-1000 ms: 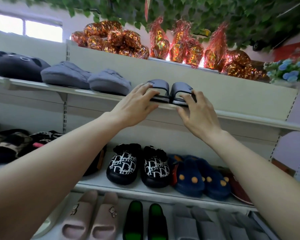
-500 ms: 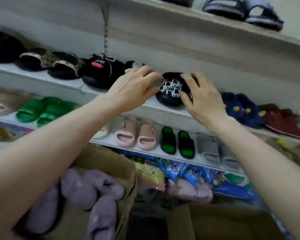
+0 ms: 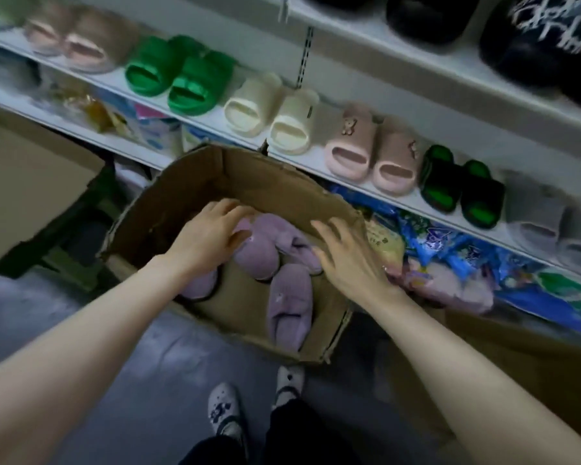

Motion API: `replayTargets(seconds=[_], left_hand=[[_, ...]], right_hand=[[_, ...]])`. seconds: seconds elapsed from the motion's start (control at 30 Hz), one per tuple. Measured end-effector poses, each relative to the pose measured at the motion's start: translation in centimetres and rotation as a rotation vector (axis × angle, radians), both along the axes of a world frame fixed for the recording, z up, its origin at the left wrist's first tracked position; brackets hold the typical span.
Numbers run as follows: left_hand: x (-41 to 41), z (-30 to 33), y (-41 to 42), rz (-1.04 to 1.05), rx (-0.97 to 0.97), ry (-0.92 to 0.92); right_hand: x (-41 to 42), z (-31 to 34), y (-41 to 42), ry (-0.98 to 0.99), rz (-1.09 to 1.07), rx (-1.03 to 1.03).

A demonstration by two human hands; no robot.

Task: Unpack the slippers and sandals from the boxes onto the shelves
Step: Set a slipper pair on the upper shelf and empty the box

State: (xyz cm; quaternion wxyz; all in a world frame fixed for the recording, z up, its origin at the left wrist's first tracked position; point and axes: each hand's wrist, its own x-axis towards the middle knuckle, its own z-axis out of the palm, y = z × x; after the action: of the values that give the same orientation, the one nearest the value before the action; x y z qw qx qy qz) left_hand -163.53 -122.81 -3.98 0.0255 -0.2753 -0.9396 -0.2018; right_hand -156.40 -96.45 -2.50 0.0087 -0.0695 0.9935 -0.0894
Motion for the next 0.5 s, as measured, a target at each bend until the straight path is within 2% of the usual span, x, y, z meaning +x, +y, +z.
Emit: replayTargets(seconds=[0.13,0.23,0.43,0.5], left_hand=[[0.8,-5.3,-2.6,0.085,-0.093,-0.175],[0.3,-8.3,-4.0,0.147,-0.166,-0.288],[-2.5,-13.1,-5.6,0.278,-0.332,-0.503],[-3.6,-14.5,-5.7,0.304,-0.339,-0.523]], right_hand=[[-1.2,-5.3,-1.6,-0.184,0.061,-0.093],[-3.7,-9.2,-2.3,-0.272,0.123,-0.05],[-11.0,-15.2,-7.2,-0.34,0.201,0.031],[-13.4,-16.9,-9.0,-0.343,0.245,0.054]])
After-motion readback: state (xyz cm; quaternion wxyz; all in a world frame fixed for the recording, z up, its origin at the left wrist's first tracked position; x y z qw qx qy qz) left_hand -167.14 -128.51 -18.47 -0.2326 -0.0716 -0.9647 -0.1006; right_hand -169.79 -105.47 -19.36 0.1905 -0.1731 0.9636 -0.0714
